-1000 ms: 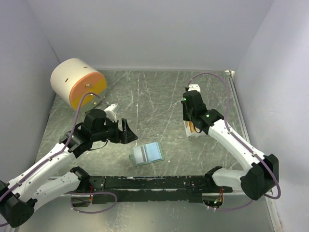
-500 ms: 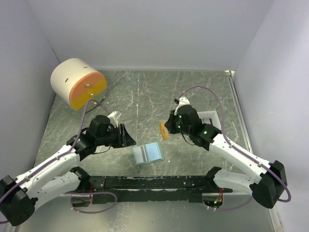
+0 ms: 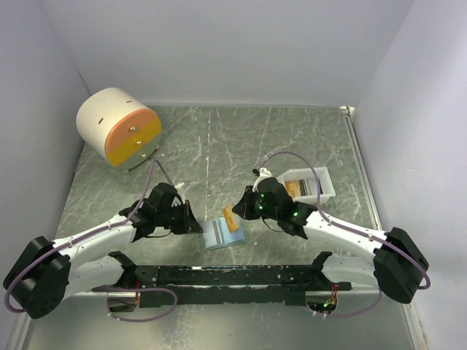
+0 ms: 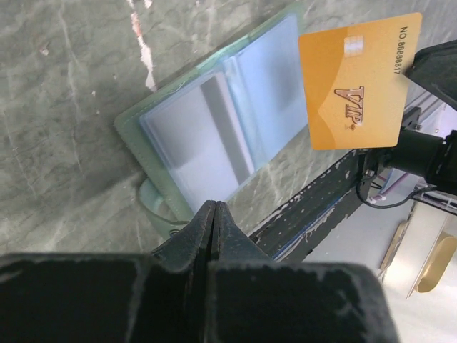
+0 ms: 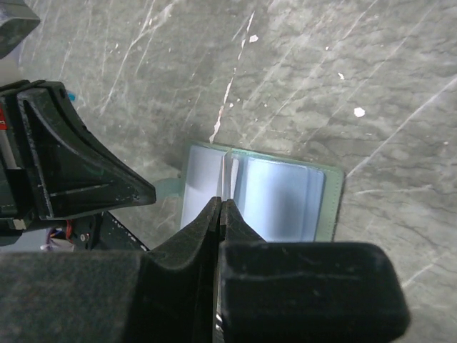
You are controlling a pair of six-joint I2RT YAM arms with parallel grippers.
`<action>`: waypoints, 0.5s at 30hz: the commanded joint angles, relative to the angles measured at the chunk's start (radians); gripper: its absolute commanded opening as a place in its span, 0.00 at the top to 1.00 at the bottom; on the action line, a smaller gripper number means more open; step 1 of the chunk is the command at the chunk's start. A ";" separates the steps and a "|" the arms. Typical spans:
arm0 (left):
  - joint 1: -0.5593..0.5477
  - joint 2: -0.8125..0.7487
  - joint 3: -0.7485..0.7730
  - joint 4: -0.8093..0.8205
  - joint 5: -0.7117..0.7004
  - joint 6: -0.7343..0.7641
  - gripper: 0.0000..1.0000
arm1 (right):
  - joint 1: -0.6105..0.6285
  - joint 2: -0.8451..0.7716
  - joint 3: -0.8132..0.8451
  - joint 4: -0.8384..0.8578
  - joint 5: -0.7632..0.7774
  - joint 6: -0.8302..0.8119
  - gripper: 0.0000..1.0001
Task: Put the credit cards into the card holder
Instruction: Insert the credit card into the card holder.
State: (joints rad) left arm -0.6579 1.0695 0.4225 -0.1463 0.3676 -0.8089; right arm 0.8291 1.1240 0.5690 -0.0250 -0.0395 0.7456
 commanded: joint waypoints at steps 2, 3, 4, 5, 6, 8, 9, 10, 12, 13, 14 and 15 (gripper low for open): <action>0.001 0.032 -0.019 0.051 -0.009 0.019 0.93 | 0.023 0.047 -0.026 0.151 -0.029 0.056 1.00; 0.001 0.037 -0.024 0.053 -0.010 0.020 0.93 | 0.024 0.055 -0.031 0.163 -0.035 0.060 1.00; 0.001 0.043 -0.028 0.057 -0.011 0.020 0.93 | 0.026 0.064 -0.034 0.172 -0.039 0.062 1.00; 0.001 0.047 -0.033 0.062 -0.011 0.020 0.93 | 0.028 0.072 -0.037 0.180 -0.040 0.066 1.00; 0.001 0.049 -0.040 0.065 -0.010 0.018 0.93 | 0.031 0.077 -0.039 0.187 -0.042 0.069 1.00; 0.002 0.053 -0.045 0.067 -0.011 0.016 0.93 | 0.034 0.087 -0.044 0.203 -0.046 0.079 1.00; 0.002 0.052 -0.046 0.068 -0.014 0.017 0.93 | 0.037 0.090 -0.048 0.213 -0.050 0.085 1.00; 0.001 0.053 -0.049 0.069 -0.017 0.017 0.93 | 0.039 0.094 -0.051 0.222 -0.052 0.091 1.00; 0.001 0.054 -0.053 0.069 -0.023 0.019 0.93 | 0.046 0.102 -0.057 0.236 -0.052 0.100 1.00; 0.002 0.056 -0.056 0.072 -0.023 0.019 0.93 | 0.049 0.107 -0.059 0.241 -0.051 0.103 1.00; 0.002 0.058 -0.060 0.076 -0.022 0.019 0.93 | 0.051 0.113 -0.062 0.247 -0.050 0.107 1.00; 0.002 0.062 -0.063 0.080 -0.019 0.019 0.93 | 0.053 0.118 -0.065 0.254 -0.052 0.112 1.00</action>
State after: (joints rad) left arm -0.6579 1.1210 0.3748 -0.1154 0.3607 -0.8013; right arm 0.8692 1.2247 0.5209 0.1658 -0.0837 0.8299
